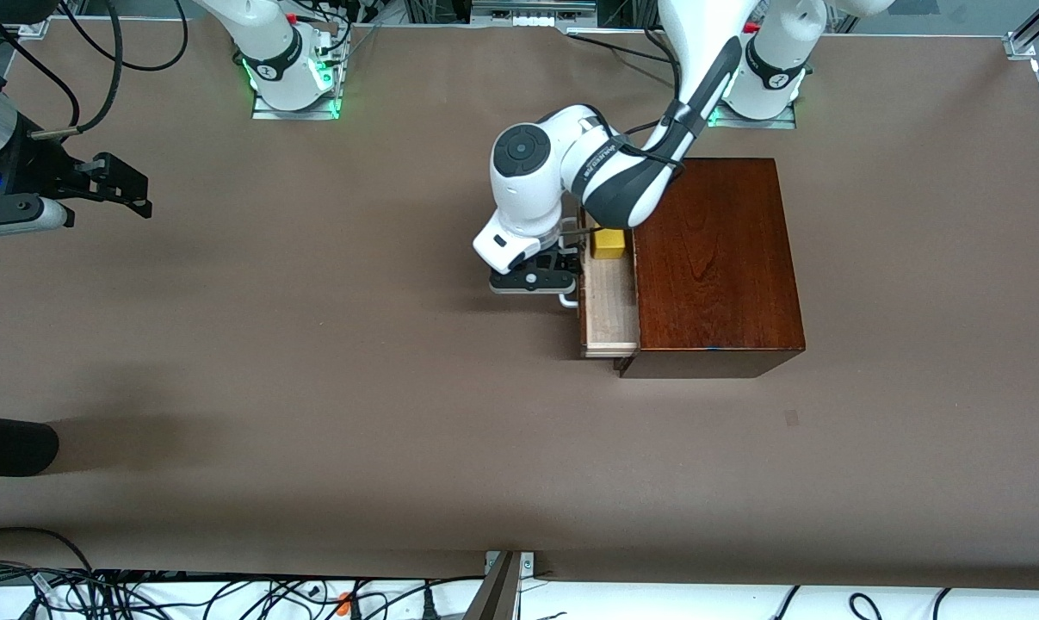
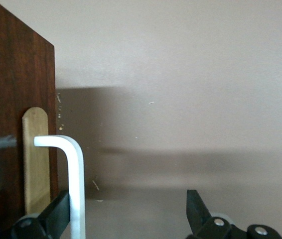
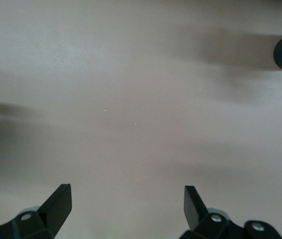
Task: Open drawer, take yellow block, close drawer
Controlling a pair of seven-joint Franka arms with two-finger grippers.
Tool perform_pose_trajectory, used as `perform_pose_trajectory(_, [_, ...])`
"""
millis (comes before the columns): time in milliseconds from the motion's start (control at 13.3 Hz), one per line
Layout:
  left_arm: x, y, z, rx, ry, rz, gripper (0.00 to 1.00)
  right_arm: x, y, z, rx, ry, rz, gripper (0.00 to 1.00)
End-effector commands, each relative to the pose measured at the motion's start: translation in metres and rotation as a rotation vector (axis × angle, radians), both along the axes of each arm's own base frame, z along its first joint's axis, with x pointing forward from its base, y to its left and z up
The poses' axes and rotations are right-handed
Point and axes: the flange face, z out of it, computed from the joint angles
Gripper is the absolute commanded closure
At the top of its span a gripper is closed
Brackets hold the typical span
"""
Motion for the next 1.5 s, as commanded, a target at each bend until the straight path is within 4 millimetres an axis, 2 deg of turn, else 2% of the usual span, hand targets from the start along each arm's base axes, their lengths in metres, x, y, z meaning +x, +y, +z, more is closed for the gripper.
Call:
perform_pose_trajectory(0, [0.006,-0.010,0.019,0.008,0.017,0.016,0.00,0.002,-0.003,0.004,-0.010,-0.005,-0.002,0.00])
perform_pose_trajectory(150, [0.001,-0.005,0.032,0.099,0.076,0.021,0.00,0.002,-0.003,0.004,-0.010,-0.005,-0.003,0.00])
perform_pose_trajectory(300, [-0.005,0.002,0.054,0.191,0.094,0.004,0.00,0.002,-0.003,0.004,-0.010,-0.005,-0.002,0.00])
perform_pose_trajectory(449, [-0.009,0.012,0.083,0.217,0.110,0.008,0.00,0.002,-0.004,0.005,-0.012,-0.007,-0.003,0.00])
perform_pose_trajectory(599, [-0.006,0.032,0.128,0.216,0.108,-0.045,0.00,0.002,-0.002,0.005,-0.009,-0.004,0.000,0.00])
perform_pose_trajectory(749, [0.021,0.088,0.158,0.221,0.163,-0.064,0.00,0.001,0.001,0.006,-0.007,-0.005,0.003,0.00])
perform_pose_trajectory(974, [0.052,0.181,0.215,0.196,0.221,-0.218,0.00,-0.002,0.008,0.007,-0.002,0.003,0.019,0.00])
perform_pose_trajectory(1273, [0.092,0.303,0.246,0.066,0.250,-0.218,0.00,-0.014,0.053,0.010,-0.005,0.024,0.085,0.00])
perform_pose_trajectory(1348, [0.093,0.332,0.251,0.016,0.255,-0.209,0.00,-0.015,0.063,0.011,0.001,0.017,0.103,0.00])
perform_pose_trajectory(1423, [0.091,0.353,0.258,-0.021,0.246,-0.194,0.00,-0.017,0.080,0.011,0.001,0.016,0.137,0.00])
